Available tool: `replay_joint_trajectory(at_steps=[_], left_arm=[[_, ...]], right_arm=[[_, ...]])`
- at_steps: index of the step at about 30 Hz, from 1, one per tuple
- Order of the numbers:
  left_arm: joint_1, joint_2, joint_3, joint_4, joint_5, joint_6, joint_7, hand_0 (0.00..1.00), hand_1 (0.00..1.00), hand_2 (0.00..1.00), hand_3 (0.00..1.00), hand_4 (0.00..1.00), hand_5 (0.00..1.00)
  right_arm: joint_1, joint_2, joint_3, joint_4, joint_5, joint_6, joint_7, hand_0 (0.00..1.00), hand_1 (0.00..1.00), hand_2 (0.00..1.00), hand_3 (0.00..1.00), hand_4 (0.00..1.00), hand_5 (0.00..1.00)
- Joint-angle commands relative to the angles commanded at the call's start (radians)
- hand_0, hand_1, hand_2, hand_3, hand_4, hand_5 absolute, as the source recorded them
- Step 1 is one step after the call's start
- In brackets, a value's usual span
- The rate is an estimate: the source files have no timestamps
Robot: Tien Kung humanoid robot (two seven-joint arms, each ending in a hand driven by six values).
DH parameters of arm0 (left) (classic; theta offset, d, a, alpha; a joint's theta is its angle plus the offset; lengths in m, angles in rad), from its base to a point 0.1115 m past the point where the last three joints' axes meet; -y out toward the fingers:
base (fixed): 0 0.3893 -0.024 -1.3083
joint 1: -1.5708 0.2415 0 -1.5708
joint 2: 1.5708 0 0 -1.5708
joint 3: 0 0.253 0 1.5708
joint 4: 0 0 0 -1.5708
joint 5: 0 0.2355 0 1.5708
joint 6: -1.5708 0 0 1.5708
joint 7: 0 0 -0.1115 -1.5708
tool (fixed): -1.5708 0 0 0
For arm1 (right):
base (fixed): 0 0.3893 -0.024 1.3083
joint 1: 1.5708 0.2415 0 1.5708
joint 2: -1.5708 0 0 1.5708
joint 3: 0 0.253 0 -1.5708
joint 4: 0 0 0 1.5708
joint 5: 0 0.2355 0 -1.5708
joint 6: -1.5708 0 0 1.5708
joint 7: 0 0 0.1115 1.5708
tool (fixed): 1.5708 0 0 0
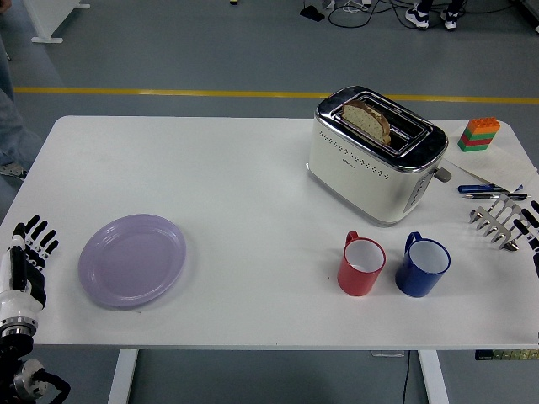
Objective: Push plate across desktop,pick up the break from the machine,place the break in the plate
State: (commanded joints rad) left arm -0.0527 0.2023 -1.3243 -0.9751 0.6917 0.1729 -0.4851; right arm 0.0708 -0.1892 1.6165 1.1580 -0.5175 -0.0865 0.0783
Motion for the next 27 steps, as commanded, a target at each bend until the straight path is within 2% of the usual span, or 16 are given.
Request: replay_joint_trajectory(at_steps=[10,27], left_arm=[[-0.047,0.002,0.067,0.062,0.008,-0.004,-0.010,0.801,0.830,0.861,0.830,0.506,0.998],[-0.077,-0.014,0.118,0.125,-0.012,-0.010,-0.013,0.800,0.826,0.854,0.821,0.485,0.998]], right_arm=[[0.003,0.001,0.002,-0.003,-0.001,0.000,0.000,0.706,0.648,0.653,0.605,0.507,0.332],[0.002,0.001,-0.011,-0.005,-0.002,0.001,0.000,0.705,0.647,0.653,0.604,0.508,0.333]])
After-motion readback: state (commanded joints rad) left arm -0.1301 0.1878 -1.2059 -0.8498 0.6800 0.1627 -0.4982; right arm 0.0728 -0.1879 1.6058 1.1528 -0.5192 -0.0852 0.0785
